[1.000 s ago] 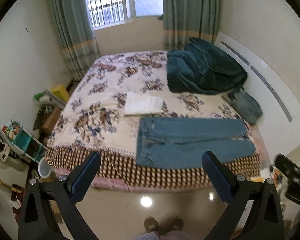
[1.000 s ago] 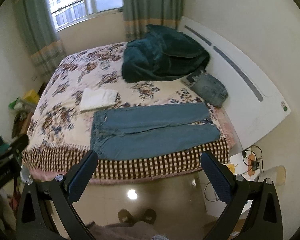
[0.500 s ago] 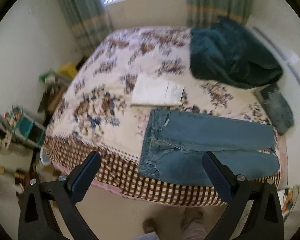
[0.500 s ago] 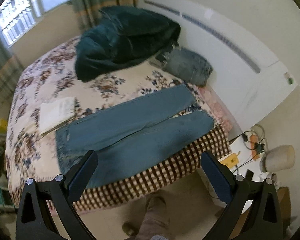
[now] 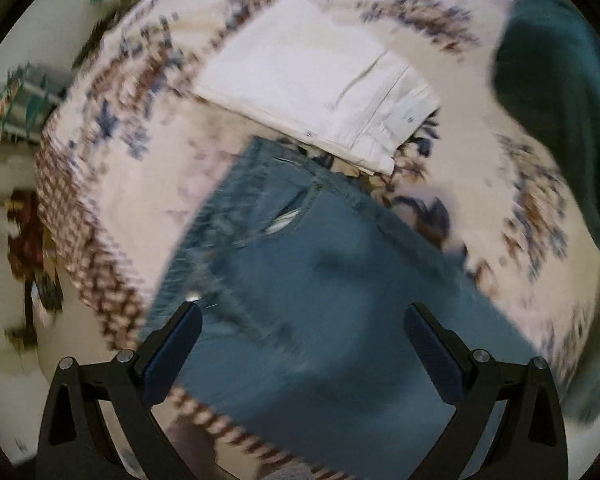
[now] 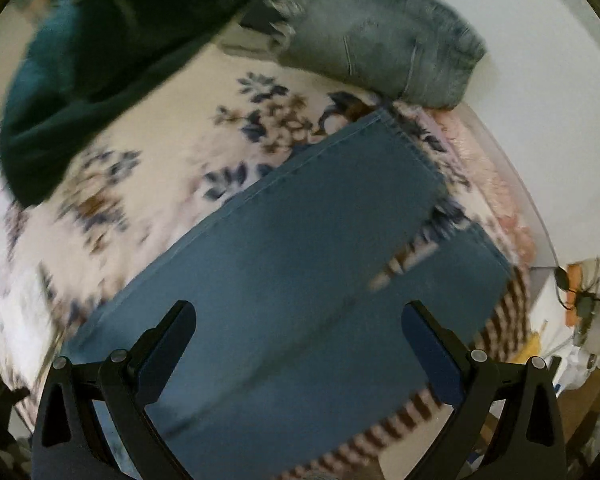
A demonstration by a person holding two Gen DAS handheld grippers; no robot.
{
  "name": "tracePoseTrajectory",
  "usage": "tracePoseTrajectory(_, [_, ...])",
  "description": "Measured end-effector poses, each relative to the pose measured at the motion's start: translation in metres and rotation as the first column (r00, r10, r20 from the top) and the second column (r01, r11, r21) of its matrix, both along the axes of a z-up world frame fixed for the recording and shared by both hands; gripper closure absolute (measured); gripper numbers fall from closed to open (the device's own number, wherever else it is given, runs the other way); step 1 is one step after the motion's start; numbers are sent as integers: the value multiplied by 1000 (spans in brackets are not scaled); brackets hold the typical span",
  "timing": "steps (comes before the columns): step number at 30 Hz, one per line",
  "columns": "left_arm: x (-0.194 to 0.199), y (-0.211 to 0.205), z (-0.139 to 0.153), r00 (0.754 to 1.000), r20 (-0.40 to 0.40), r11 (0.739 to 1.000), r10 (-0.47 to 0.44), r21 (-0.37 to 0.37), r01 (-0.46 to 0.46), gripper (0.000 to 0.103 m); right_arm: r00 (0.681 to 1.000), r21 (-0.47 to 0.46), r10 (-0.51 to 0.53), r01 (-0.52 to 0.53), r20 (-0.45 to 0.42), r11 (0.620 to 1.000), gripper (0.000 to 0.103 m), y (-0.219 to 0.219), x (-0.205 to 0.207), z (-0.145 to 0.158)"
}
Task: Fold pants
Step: 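Lower both grippers onto the blue jeans legs and waistband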
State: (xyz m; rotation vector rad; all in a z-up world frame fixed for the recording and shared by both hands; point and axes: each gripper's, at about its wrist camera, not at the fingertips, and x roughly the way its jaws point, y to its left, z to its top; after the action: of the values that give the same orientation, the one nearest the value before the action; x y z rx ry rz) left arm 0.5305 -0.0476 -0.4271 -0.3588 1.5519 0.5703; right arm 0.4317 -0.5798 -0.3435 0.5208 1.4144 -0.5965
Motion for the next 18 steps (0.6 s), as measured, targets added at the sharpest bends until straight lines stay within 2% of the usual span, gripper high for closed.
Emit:
tracePoseTrajectory(3, [44, -2, -58, 996, -66, 997, 67, -33, -69, 0, 998, 3, -34, 34, -52, 999, 0, -30, 32, -54])
tracePoseTrajectory(5, [70, -2, -92, 990, -99, 995, 95, -16, -97, 0, 994, 9, -72, 73, -88, 997, 0, -56, 58, -95])
tracePoseTrajectory(7, [87, -1, -121, 983, -143, 993, 117, 21, -115, 0, 988, 10, -106, 108, -112, 994, 0, -70, 66, -116])
tracePoseTrajectory(10, [95, 1, -150, 969, -198, 988, 150, 61, -141, 0, 976, 16, -162, 166, -143, 986, 0, -93, 83, -149])
tracePoseTrajectory(13, [91, 2, -165, 961, -237, 987, 145, 106, -123, 1, 962, 35, -184, 195, -201, 980, 0, -103, 101, -184])
tracePoseTrajectory(15, [87, 3, -171, 966, -219, 988, 138, 99, -118, 4, 949, 48, -194, 212, -248, 976, 1, -105, 109, -206])
tracePoseTrajectory(17, [80, 8, -168, 978, -158, 990, 135, 55, -128, 18, 940, 54, -205, 228, -274, 972, 6, -105, 109, -218])
tracePoseTrajectory(18, [78, 8, -164, 983, -132, 992, 128, 36, -124, 31, 940, 58, -211, 234, -268, 971, 9, -106, 108, -221])
